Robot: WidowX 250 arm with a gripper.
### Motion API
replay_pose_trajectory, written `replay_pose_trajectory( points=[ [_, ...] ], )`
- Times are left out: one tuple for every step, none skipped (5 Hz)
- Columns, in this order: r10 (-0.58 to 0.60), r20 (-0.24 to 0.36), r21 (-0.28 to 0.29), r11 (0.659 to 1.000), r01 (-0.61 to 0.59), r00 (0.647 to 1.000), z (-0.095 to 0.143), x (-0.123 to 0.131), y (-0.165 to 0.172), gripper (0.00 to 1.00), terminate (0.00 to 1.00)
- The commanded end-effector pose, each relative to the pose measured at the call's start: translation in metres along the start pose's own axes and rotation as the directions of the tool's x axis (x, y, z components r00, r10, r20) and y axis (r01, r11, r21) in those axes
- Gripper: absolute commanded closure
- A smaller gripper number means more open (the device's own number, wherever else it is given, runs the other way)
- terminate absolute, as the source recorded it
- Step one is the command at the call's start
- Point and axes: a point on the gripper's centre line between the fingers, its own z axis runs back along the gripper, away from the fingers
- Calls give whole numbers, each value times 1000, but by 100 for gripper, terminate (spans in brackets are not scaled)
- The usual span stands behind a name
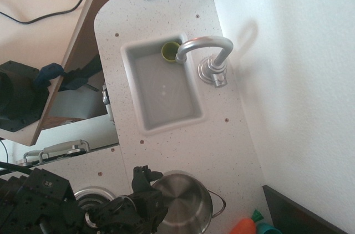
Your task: Pick up pot
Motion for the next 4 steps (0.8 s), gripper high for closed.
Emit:
replay_pose_trajectory(
  points=[
    [0,0,0,1000,0,1000,0,0,0,0,0],
    [85,-50,66,994,-82,995,-20,-5,23,0,0],
    [145,-110,126,983,-131,983,-44,-13,46,0,0],
    [146,-132,148,981,-126,981,-52,-18,49,0,0]
  ],
)
